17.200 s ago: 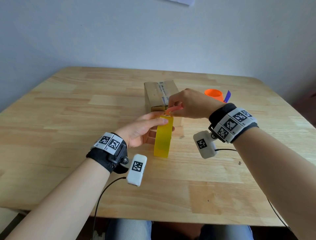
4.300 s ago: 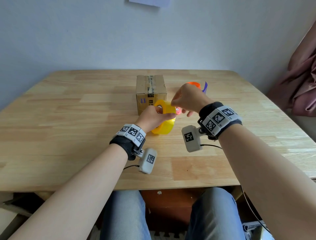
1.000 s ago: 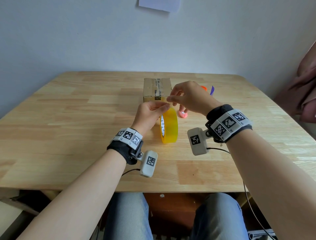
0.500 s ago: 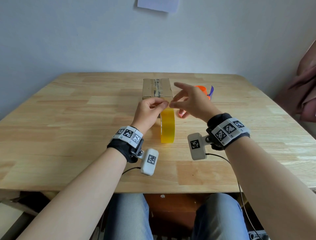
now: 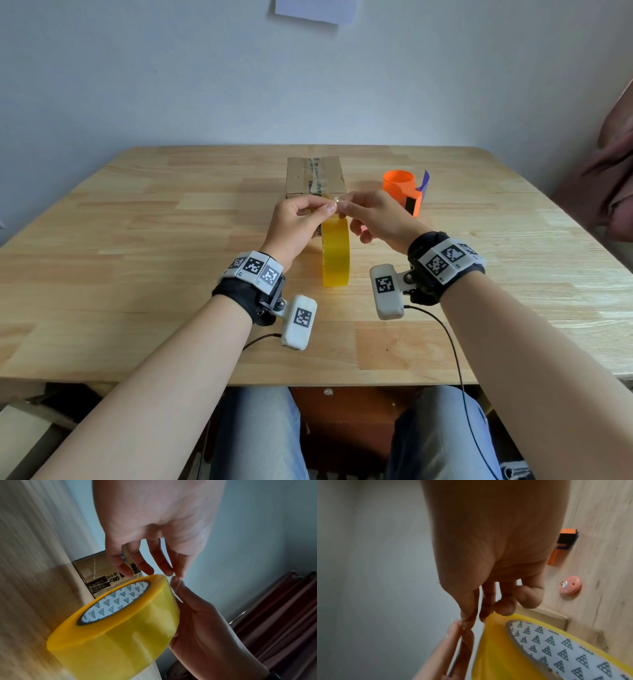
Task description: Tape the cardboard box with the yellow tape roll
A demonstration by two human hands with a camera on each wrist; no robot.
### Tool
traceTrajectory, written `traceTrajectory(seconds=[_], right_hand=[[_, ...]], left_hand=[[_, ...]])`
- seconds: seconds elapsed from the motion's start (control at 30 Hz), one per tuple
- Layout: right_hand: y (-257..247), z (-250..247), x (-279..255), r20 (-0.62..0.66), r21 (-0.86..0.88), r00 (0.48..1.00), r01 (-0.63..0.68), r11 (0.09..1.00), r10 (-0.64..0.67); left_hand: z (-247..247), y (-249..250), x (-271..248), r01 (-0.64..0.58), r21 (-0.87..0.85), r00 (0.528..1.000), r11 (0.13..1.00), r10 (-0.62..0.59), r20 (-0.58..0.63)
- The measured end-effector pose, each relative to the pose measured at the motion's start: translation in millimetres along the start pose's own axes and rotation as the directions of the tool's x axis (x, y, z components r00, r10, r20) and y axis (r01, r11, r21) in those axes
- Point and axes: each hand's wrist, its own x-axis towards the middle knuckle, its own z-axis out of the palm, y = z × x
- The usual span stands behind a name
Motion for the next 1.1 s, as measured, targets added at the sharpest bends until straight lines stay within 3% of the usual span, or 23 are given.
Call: traceTrajectory(seconds=[0.4,0.7,0.87,0.97,1.1], right_hand=[[1,1,2,-0.168,0.020,0.985,0.053,0.998,-0.049],[1,0,-1,-0.090,-0.109,0.992,0.074,0.991,-0.084],[5,2,3,-0.117,-0.189,0.986,0.093,0.978,-0.117],[7,0,4,-0.129,-0.193,0.986,0.081,0.978,-0.107],[5,0,3,-0.085,-0.193,0.989,0.100,0.976,-0.118]], left_hand=[[-2,-4,3,-0.010,0.014,1.000,1.000,0.010,-0.012],[-1,0,2,-0.020,0.021,1.000,1.000,0.021,-0.023],[-7,3,3,-0.035,0.069,0.999,0.997,0.037,-0.030],[-18,6,8,0.023,-0.004,0.996,1.000,-0.023,-0.082],[-17,8,8,0.061,0.051,0.994,0.997,-0.065,0.086]])
